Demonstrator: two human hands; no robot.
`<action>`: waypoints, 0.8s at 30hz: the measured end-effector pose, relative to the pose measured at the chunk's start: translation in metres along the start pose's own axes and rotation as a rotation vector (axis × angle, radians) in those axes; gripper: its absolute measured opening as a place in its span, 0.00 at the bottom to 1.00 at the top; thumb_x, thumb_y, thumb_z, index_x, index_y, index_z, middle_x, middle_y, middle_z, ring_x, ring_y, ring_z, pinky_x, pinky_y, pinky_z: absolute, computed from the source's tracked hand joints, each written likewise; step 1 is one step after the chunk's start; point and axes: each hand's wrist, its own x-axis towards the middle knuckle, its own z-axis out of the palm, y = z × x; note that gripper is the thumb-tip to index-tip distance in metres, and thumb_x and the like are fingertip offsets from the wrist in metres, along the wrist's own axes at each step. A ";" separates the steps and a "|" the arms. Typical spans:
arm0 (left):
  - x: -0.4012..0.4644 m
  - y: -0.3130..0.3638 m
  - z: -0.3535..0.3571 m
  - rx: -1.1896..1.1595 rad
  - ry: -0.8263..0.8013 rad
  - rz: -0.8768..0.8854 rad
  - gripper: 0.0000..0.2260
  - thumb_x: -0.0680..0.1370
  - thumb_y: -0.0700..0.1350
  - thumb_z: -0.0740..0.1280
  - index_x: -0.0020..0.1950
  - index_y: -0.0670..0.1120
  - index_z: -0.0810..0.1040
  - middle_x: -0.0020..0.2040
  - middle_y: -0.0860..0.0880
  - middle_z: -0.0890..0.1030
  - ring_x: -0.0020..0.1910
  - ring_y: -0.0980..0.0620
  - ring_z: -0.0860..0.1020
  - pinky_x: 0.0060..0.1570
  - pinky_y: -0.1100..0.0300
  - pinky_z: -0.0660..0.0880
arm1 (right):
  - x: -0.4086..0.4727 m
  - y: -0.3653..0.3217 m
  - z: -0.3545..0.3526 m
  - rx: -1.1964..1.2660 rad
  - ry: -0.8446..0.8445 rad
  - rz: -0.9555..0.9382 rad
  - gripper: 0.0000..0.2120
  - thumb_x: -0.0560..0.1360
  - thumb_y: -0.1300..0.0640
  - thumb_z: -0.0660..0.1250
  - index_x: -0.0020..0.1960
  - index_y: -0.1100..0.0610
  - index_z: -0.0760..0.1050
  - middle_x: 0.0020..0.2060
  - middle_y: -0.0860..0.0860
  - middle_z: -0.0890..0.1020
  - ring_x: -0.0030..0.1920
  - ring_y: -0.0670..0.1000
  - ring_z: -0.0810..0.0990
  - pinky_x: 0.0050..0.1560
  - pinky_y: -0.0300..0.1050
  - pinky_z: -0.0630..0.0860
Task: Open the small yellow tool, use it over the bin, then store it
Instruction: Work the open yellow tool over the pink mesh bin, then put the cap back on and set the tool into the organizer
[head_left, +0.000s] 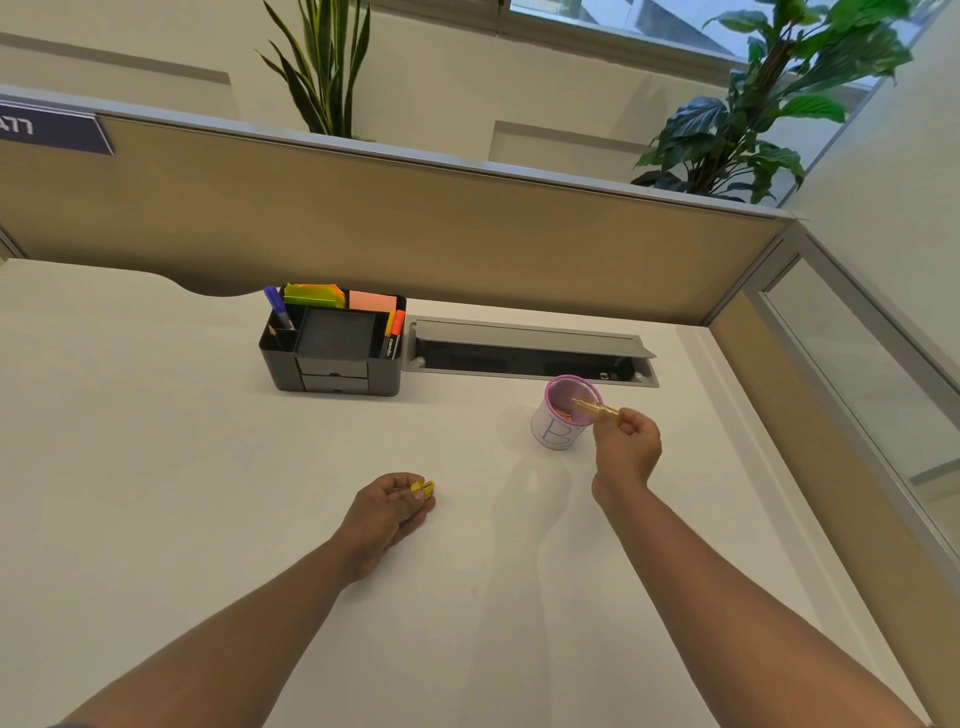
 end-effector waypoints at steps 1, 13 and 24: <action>-0.001 0.000 0.000 -0.002 0.010 -0.001 0.11 0.78 0.38 0.72 0.60 0.40 0.80 0.57 0.42 0.86 0.51 0.50 0.85 0.55 0.56 0.80 | -0.003 0.002 -0.002 0.025 -0.013 0.021 0.14 0.75 0.64 0.74 0.57 0.53 0.76 0.52 0.54 0.82 0.53 0.57 0.83 0.53 0.48 0.83; -0.033 0.033 0.001 -0.038 0.020 0.173 0.11 0.80 0.36 0.68 0.62 0.43 0.81 0.54 0.44 0.86 0.53 0.47 0.85 0.51 0.63 0.83 | -0.081 0.037 -0.005 0.258 -0.594 0.326 0.12 0.77 0.70 0.69 0.59 0.62 0.76 0.49 0.60 0.83 0.45 0.55 0.86 0.48 0.44 0.83; -0.069 0.040 -0.004 0.099 0.092 0.297 0.12 0.79 0.34 0.69 0.57 0.47 0.84 0.58 0.41 0.84 0.56 0.45 0.82 0.63 0.50 0.78 | -0.135 0.041 -0.002 0.158 -0.862 0.331 0.12 0.78 0.72 0.67 0.59 0.64 0.76 0.52 0.61 0.85 0.50 0.58 0.87 0.48 0.45 0.84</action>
